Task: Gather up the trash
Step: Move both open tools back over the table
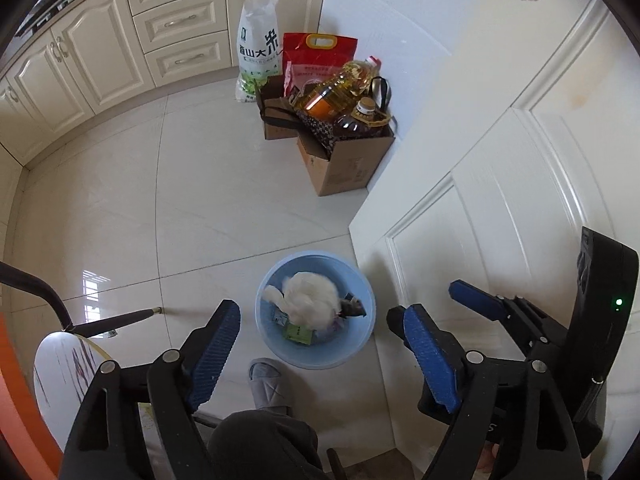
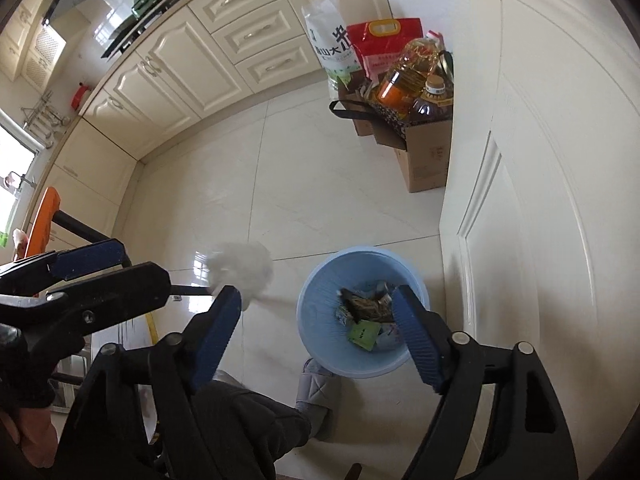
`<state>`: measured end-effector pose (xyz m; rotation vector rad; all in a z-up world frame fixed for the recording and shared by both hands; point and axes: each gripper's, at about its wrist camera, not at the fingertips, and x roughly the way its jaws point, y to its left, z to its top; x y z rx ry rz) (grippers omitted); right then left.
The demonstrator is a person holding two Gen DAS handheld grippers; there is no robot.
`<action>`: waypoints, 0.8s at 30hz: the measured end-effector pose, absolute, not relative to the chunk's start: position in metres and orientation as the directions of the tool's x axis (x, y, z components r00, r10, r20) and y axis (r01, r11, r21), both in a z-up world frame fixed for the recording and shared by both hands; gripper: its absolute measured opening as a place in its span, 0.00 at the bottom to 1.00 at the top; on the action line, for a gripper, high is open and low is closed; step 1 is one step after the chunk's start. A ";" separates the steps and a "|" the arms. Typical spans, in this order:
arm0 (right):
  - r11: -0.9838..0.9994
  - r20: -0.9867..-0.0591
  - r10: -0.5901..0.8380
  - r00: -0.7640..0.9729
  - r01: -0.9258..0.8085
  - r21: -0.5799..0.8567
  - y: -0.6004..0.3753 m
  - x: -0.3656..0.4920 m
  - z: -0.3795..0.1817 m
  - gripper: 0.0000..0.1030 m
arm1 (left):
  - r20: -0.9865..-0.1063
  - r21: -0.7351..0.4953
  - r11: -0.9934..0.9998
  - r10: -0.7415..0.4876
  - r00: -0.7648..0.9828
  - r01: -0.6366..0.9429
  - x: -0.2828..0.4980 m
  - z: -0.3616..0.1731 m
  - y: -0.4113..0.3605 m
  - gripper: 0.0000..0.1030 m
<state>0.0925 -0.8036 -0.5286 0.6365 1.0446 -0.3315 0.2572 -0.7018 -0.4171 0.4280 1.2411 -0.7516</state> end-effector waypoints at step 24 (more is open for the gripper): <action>0.814 -0.774 -0.058 0.630 0.479 0.329 -0.724 0.069 -0.388 1.00 | -0.768 -0.106 0.746 -0.481 0.422 0.657 0.131 -0.274 -0.530 0.93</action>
